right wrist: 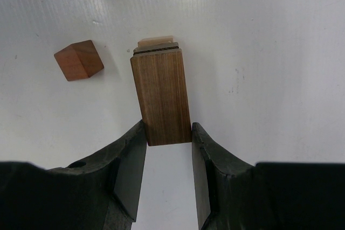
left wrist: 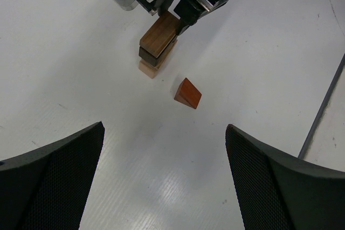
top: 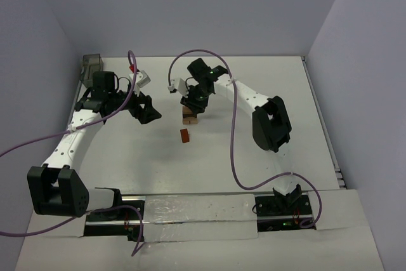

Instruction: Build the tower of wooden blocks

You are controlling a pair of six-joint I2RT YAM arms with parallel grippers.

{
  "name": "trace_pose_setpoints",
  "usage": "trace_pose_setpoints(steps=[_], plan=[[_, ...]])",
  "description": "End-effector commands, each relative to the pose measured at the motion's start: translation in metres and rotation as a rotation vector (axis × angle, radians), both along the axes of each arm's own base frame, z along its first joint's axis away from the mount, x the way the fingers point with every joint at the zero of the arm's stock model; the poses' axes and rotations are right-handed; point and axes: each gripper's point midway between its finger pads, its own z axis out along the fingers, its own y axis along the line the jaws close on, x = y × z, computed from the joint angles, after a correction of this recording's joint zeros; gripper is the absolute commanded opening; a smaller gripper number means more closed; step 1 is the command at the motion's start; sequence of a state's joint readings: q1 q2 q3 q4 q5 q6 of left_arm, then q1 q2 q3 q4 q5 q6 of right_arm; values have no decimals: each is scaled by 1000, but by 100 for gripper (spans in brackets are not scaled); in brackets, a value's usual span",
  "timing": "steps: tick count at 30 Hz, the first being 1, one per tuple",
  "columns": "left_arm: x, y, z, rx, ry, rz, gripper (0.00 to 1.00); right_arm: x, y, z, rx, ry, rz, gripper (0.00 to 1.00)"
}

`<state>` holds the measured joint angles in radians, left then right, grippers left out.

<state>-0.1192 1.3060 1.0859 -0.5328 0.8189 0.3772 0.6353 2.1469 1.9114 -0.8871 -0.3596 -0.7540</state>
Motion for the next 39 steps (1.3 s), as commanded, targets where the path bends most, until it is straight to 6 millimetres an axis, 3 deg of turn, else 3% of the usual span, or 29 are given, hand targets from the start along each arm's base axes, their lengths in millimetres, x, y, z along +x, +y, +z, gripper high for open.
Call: trace_pose_setpoints(steps=[1,18,27,39], plan=[[6,-6,25,-29,-68,-30,99,-2,8,9,24,-7,26,33],[5,-7,24,-30,-62,-35,99,-3,11,10,28,-5,41,40],[5,-6,25,-27,-66,-36,99,-4,12,9,28,-5,44,51],[5,-6,23,-24,-64,-36,99,-2,13,9,33,-12,36,54]])
